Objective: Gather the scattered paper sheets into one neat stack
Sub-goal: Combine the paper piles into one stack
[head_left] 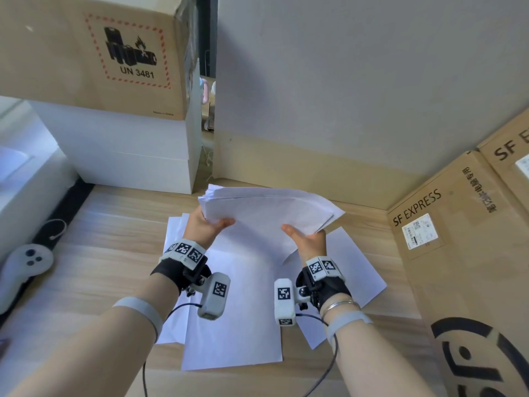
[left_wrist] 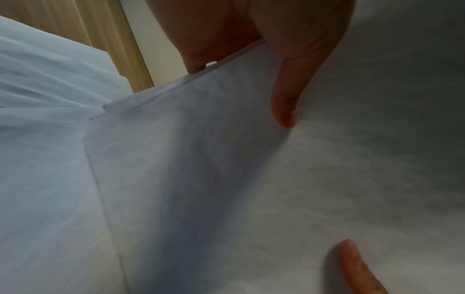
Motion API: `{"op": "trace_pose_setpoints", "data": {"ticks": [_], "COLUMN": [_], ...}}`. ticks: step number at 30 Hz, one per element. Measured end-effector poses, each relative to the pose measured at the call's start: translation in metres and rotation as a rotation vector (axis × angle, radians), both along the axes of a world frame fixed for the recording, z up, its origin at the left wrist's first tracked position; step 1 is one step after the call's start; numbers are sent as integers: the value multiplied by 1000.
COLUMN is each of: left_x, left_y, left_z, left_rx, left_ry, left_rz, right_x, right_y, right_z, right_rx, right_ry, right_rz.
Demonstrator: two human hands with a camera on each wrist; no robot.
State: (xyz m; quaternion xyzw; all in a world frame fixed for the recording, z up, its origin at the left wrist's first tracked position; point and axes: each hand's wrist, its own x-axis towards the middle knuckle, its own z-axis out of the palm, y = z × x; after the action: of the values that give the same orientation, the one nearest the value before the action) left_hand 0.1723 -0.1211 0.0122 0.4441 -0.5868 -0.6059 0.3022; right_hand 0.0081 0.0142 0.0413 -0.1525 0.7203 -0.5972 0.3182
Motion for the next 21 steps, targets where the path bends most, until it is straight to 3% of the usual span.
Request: {"op": "trace_pose_setpoints", "data": {"ticks": [9,12,16,21], "left_x": [0,-7,-14,-16], "left_y": [-3,-4,-5,-7], "left_z": [34,47,59,55], "left_rx": [-77,-139,-197,-201], "left_ry": [287,273,282,227], "left_rz": [63,97,106,116], "right_x": [0,-3,-2,-8], "right_y": [-15,-25,-33,-35], "right_z": [24,39,53,55], "right_rx": [-242,-324,-266,-235], "right_ry": [-4,-23,-142,-55], "right_rz": [-60,-128,-218,-264]}}
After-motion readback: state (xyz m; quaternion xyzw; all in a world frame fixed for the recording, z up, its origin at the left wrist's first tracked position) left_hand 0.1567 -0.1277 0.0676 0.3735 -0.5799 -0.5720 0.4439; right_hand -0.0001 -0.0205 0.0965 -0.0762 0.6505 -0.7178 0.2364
